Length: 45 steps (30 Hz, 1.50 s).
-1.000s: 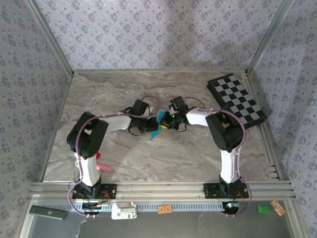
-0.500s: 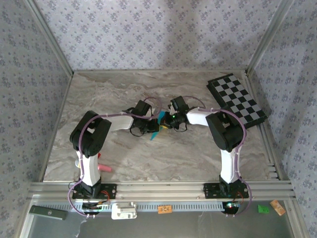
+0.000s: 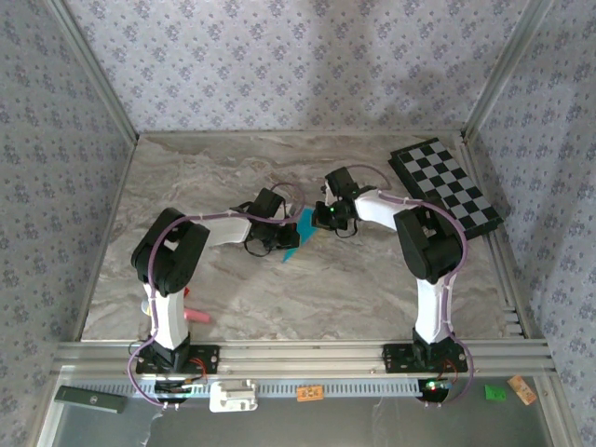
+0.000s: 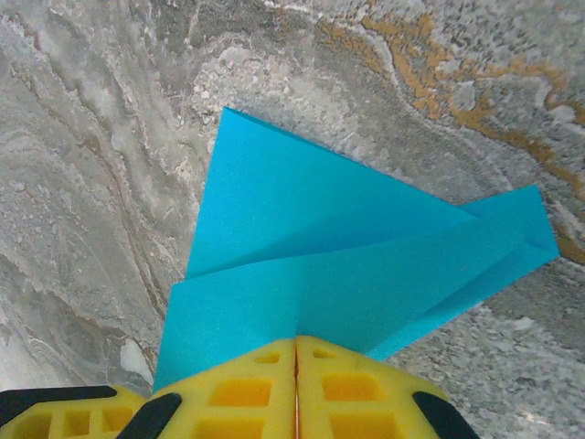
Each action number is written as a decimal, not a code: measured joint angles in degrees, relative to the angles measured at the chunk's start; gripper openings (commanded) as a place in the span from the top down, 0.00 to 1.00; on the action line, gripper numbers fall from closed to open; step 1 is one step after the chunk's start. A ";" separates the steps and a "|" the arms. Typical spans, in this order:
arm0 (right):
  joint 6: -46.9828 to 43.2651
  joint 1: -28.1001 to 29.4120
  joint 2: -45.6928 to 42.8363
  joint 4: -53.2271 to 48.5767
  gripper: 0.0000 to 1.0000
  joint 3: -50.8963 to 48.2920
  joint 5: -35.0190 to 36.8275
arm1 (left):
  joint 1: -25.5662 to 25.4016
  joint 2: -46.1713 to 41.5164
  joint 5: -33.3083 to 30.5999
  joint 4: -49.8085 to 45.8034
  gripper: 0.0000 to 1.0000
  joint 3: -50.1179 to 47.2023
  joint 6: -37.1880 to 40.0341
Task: Fold a paper plane with a square sheet of paper (pick it up from the middle)
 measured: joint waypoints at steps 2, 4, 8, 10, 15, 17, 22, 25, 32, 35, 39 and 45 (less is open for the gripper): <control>-0.28 0.04 0.00 -0.61 0.90 0.50 0.79 | 0.00 0.09 0.00 -0.28 1.00 0.17 0.00; -0.50 0.02 0.09 -1.31 0.89 1.03 1.60 | 0.00 0.09 -0.02 -0.37 1.00 0.22 0.00; -0.66 0.02 0.46 -1.90 0.89 1.40 2.91 | 0.00 0.09 -0.02 -0.42 1.00 0.22 0.00; -0.63 -0.07 0.76 -1.84 0.89 1.40 2.93 | 0.00 0.09 -0.02 -0.42 1.00 0.22 -0.02; 0.15 -1.20 1.33 0.44 0.90 -0.07 1.11 | 0.00 0.09 -0.04 -0.42 1.00 0.22 -0.02; 0.68 -1.90 1.22 2.14 0.91 -1.11 -0.52 | 0.00 0.09 -0.04 -0.42 1.00 0.22 -0.02; 1.11 -3.56 1.11 5.25 0.93 -2.91 -4.63 | 0.00 0.09 -0.02 -0.11 1.00 0.04 -0.04; 1.11 -4.83 1.25 6.32 0.93 -3.43 -6.40 | 0.00 0.11 -0.26 0.63 1.00 -0.20 0.00; 1.07 -7.96 2.64 6.36 0.94 -2.23 -9.29 | 0.00 0.09 -0.42 2.16 1.00 -0.94 0.04; 1.01 -9.22 3.26 5.97 0.95 -0.96 -8.92 | 0.00 0.09 -0.39 2.32 1.00 -1.01 0.04; 0.31 -11.39 3.28 5.79 0.95 0.61 -4.76 | 0.00 0.09 -0.37 2.29 1.00 -0.96 0.20; -0.24 -11.23 -0.74 5.60 0.94 -0.94 -1.86 | 0.00 0.09 -0.37 2.25 1.00 -0.90 0.17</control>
